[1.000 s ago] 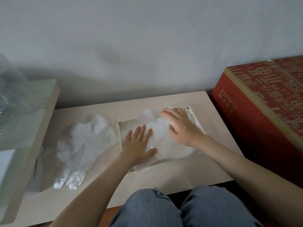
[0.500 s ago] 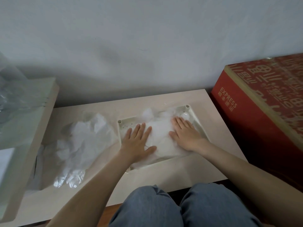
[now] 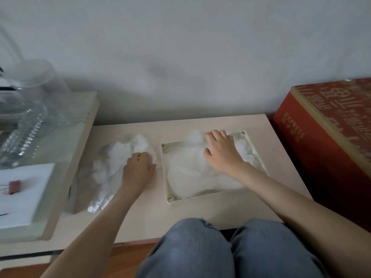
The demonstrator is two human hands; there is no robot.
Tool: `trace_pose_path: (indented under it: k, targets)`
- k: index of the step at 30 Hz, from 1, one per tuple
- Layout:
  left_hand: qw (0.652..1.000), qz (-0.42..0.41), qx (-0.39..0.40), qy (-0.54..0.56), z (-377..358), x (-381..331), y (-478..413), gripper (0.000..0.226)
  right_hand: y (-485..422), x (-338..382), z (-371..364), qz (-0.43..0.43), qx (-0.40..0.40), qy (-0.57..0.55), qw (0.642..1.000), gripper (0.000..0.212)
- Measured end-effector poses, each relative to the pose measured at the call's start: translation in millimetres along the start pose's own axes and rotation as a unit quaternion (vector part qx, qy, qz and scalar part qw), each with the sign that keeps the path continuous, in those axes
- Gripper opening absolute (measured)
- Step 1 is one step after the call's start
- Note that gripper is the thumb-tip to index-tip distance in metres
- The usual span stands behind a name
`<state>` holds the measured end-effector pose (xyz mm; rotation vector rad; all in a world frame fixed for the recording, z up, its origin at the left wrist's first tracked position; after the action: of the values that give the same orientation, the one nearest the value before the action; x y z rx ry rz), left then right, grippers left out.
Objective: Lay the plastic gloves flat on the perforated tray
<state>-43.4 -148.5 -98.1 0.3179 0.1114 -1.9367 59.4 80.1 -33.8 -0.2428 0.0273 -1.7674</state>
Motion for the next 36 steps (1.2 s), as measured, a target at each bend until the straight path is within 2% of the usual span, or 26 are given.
trace_pose_path:
  k: [2, 8, 12, 14, 15, 16, 17, 19, 20, 21, 23, 25, 26, 28, 29, 32, 33, 36]
  targets:
    - [0.999, -0.016, 0.014, 0.049, -5.8, 10.4, 1.6, 0.027, -2.0, 7.2, 1.4, 0.011, 0.005, -0.018, 1.0, 0.038]
    - [0.981, 0.033, -0.071, 0.176, 11.8, 25.9, 2.1, 0.014, -7.0, 12.1, 8.0, -0.033, 0.015, -0.1, 0.994, 0.03]
    - [0.941, 0.095, -0.14, 0.293, 52.8, 6.4, 10.0, 0.018, -9.4, 16.8, 12.1, -0.059, 0.046, -0.182, 0.98, 0.031]
    - [0.903, 0.124, -0.149, 0.383, 69.8, -4.8, 12.8, 0.021, -13.6, 23.1, 10.2, -0.071, 0.066, -0.239, 0.966, 0.029]
    - [0.866, 0.13, -0.138, 0.464, 73.9, -11.1, 11.4, 0.021, -15.2, 25.3, 7.2, -0.091, 0.079, -0.29, 0.949, 0.026]
    - [0.812, 0.13, -0.114, 0.557, 78.9, -17.1, 7.6, 0.021, -16.5, 30.4, 4.8, -0.119, 0.097, -0.37, 0.916, 0.021]
    - [0.748, 0.118, -0.069, 0.649, 80.9, -25.8, 3.3, 0.021, -15.7, 35.7, 1.0, -0.155, 0.121, -0.467, 0.862, 0.018]
    - [0.598, 0.058, 0.038, 0.798, 87.1, -47.2, -4.6, 0.016, -14.3, 45.9, -5.0, -0.227, 0.168, -0.622, 0.731, 0.038]
    - [0.526, 0.043, 0.078, 0.846, 90.1, -55.6, -5.8, 0.011, -12.5, 48.9, -7.4, -0.256, 0.189, -0.663, 0.677, 0.052]
    - [0.466, 0.041, 0.113, 0.876, 92.7, -64.1, -5.4, 0.01, -11.1, 51.0, -10.3, -0.273, 0.214, -0.685, 0.64, 0.065]
    - [0.372, 0.058, 0.167, 0.911, 92.4, -81.0, -1.1, 0.018, -7.7, 56.0, -17.1, -0.274, 0.278, -0.716, 0.579, 0.085]
    - [0.324, 0.065, 0.183, 0.926, 91.7, -95.5, 3.1, 0.021, -5.5, 58.0, -19.8, -0.269, 0.303, -0.747, 0.527, 0.094]
    - [0.306, 0.068, 0.182, 0.932, 90.3, -101.4, 4.9, 0.022, -3.9, 59.2, -17.6, -0.27, 0.3, -0.764, 0.503, 0.095]
    - [0.274, 0.07, 0.182, 0.942, 85.7, -111.5, 7.3, 0.022, -3.5, 58.0, -11.7, -0.277, 0.265, -0.786, 0.486, 0.088]
    - [0.269, 0.066, 0.183, 0.943, 82.6, -114.3, 6.9, 0.023, -3.6, 55.5, -10.3, -0.279, 0.249, -0.793, 0.481, 0.083]
    - [0.305, 0.039, 0.181, 0.934, 77.1, -119.4, 8.3, 0.029, -1.3, 49.8, 2.3, -0.251, 0.225, -0.823, 0.457, 0.056]
    - [0.311, 0.031, 0.179, 0.933, 74.7, -120.2, 8.1, 0.03, 0.2, 41.9, 0.9, -0.251, 0.224, -0.821, 0.461, 0.043]
    - [0.313, 0.02, 0.192, 0.93, 70.2, -111.9, 6.7, 0.023, 1.9, 18.3, -0.5, -0.274, 0.218, -0.784, 0.513, 0.008]
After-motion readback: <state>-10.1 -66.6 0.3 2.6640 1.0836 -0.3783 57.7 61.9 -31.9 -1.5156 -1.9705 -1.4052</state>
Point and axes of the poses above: each hand's wrist, its own y-axis away from the middle knuckle, its own z-axis out of the back of the hand, x = y × z, the point moved 5 cm from there along -y, towards the middle knuckle, and after that the axes turned 1 degree about x, right-handed, at the moved point
